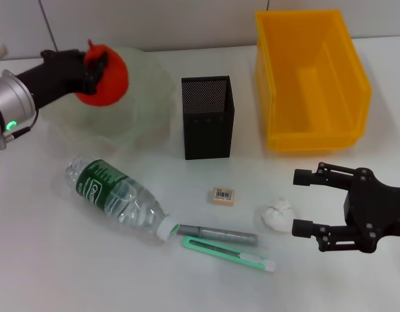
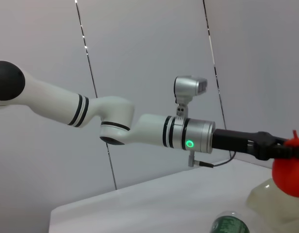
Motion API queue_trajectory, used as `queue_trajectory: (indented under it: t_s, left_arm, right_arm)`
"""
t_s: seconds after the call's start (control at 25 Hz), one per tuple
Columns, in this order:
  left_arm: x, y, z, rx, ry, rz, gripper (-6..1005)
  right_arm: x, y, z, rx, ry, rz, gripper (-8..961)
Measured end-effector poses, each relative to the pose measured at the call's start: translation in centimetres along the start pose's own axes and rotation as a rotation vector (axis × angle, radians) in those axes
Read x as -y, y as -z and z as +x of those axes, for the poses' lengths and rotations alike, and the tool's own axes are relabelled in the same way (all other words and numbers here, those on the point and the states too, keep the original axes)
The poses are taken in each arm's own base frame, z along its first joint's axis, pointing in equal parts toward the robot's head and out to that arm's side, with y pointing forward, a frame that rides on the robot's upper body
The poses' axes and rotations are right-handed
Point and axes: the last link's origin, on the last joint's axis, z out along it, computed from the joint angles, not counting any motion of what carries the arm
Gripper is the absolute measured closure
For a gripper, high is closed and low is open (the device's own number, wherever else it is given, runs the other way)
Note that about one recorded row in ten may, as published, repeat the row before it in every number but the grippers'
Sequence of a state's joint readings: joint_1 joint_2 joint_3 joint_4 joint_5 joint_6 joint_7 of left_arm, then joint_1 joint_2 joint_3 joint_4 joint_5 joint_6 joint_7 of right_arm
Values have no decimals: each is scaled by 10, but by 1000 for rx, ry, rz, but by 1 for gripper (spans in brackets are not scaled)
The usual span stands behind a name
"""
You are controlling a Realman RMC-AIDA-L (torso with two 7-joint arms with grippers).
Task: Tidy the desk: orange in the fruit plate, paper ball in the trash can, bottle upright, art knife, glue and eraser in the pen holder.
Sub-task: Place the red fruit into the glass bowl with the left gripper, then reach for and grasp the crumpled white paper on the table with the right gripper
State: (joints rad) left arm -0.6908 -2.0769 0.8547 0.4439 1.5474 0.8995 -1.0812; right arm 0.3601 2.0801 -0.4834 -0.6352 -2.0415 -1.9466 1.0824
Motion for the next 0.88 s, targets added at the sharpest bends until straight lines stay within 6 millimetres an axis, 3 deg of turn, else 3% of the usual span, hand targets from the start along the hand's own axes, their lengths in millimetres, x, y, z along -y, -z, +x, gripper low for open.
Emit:
queue_trajectory:
  t_s: [0.08,0.48,0.64,0.84,0.88]
  left_arm:
    - [-1,-1,0,-2,4,-3,941]
    - [-6,4,2,-39,12,-47,588]
    - [-17,22,2,-103,16,-150,392]
    - [-46,57,-5,-184,-26,-356,200]
    - [-46,57,-5,-184,-26,-356,165]
  right_arm:
    - [1,-1,-1,0,0,-3,120]
    - [4,-1,-3,4,-17,10,119]
    - [12,6,-15,3,-52,42,119]
    - [24,27,-65,-89,-83,82,120]
    - [26,27,-89,-180,-97,80,119]
